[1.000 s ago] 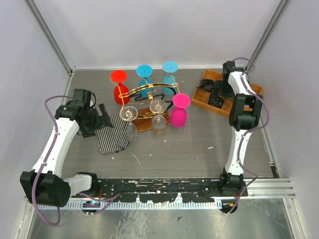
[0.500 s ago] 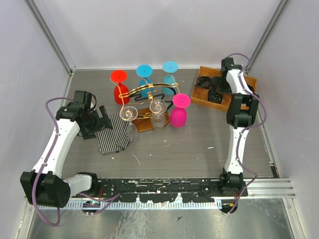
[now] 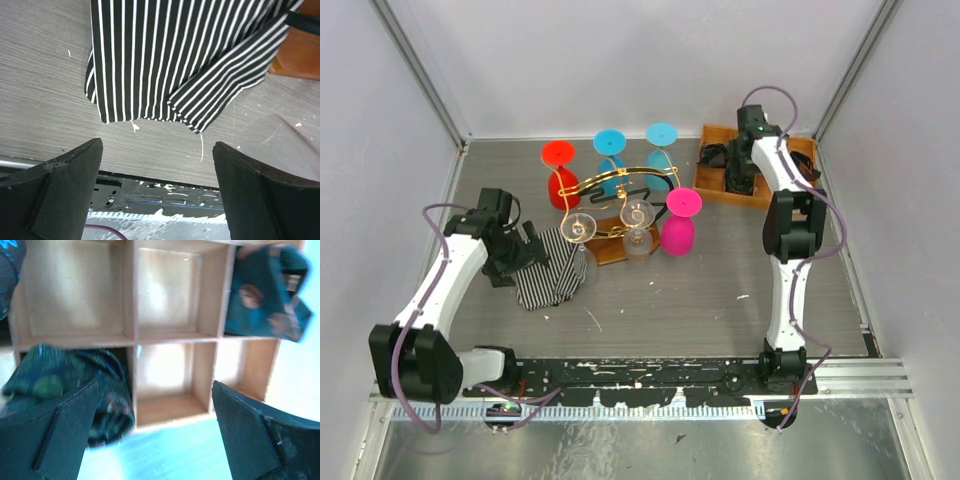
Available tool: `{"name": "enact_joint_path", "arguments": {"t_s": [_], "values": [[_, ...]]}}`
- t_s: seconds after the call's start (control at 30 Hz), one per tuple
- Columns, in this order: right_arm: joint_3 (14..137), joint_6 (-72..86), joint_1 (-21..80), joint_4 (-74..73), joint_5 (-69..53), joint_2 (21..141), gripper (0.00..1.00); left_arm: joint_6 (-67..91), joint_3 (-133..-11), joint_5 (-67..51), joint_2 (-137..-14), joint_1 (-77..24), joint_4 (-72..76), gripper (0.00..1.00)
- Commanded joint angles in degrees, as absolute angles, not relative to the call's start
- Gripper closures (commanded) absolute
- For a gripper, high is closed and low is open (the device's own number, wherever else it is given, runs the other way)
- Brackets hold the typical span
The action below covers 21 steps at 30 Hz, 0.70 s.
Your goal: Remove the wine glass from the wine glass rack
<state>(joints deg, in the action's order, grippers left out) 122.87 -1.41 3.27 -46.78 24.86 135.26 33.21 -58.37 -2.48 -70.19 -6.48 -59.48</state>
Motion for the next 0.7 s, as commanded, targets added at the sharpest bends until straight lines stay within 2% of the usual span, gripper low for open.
{"name": "enact_joint_path", "arguments": {"t_s": [0.0,0.17,0.4,0.53,0.67], "values": [[120.96,0.78,3.00,-45.02,26.02,117.11,0.00,36.25,-57.06,-1.56,-75.90,-6.39,-55.61,0.02],[116.19,4.83,3.20,-45.15,20.29,106.81,0.00,39.81,-56.95,-3.39,-83.85,-8.16,-50.19,0.01],[114.84,7.15,3.67,-47.23,18.09,101.70,0.00,42.26,-61.65,4.92,-97.59,-9.96,-52.43,0.02],[113.20,5.71,3.65,-47.34,19.21,98.94,0.00,42.90,-61.64,8.73,-99.98,-3.29,-53.52,0.02],[111.11,5.65,3.68,-46.19,18.96,96.28,0.00,42.41,-61.62,11.62,-95.37,8.28,-54.09,0.02]]}}
